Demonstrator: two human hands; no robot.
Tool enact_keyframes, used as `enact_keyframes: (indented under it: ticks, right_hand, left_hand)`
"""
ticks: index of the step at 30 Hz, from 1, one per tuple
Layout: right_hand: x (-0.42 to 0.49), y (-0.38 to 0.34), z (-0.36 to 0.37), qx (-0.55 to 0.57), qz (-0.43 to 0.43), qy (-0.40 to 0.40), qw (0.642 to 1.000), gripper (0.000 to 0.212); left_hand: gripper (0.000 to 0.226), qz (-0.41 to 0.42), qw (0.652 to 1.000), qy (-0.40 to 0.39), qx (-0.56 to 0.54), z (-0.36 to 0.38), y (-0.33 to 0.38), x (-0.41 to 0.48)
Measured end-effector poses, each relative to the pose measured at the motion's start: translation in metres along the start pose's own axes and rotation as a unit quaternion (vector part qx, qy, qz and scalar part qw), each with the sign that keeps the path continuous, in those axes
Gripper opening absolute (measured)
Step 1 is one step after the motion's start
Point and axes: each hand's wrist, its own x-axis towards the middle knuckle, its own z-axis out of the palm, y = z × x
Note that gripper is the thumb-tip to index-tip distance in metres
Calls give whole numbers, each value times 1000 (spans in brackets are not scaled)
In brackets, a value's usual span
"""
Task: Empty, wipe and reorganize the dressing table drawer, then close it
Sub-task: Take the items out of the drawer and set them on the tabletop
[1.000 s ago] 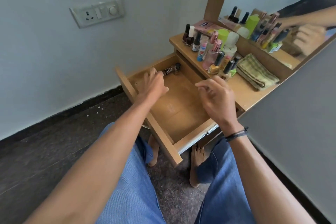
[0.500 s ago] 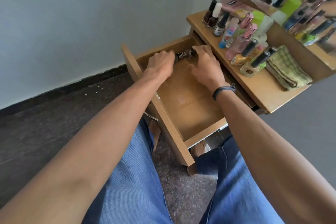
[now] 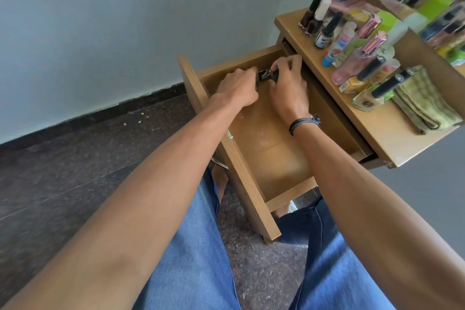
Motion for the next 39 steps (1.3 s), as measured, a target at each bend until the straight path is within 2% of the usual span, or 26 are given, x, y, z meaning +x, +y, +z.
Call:
enact_keyframes:
  ticks: [5, 15, 19, 22, 25, 27, 30, 34, 39]
  right_hand:
    - [-7, 7, 1, 36, -1, 6, 999, 17]
    - [-74, -8, -32, 118, 0, 71, 990, 33]
    - [-102, -6, -71, 162, 4, 152, 975, 37]
    - [-113, 10, -109, 176, 3, 247, 953, 33]
    - [-117, 36, -143, 168, 57, 320, 931, 33]
    - [-118, 55, -159, 172, 113, 322, 924, 37]
    - [-117, 75, -171, 177, 166, 284, 928, 43]
    - [-115, 89, -170, 210, 169, 253, 929, 45]
    - [-115, 99, -162, 251, 173, 233, 924, 46]
  left_hand:
    - [32, 22, 1000, -7, 20, 1, 0, -1]
    - [20, 38, 998, -16, 38, -3, -1, -7]
    - [29, 39, 999, -4, -3, -7, 1, -12]
    - [24, 51, 998, 22, -27, -12, 6, -20]
    - [14, 67, 995, 63, -45, -22, 17, -30]
    - [13, 84, 989, 86, -81, -31, 30, -39]
    - [12, 129, 976, 116, -135, -42, 54, -58]
    - [12, 179, 960, 134, -170, -47, 92, -83]
    - [21, 211, 944, 107, -228, -29, 133, -107]
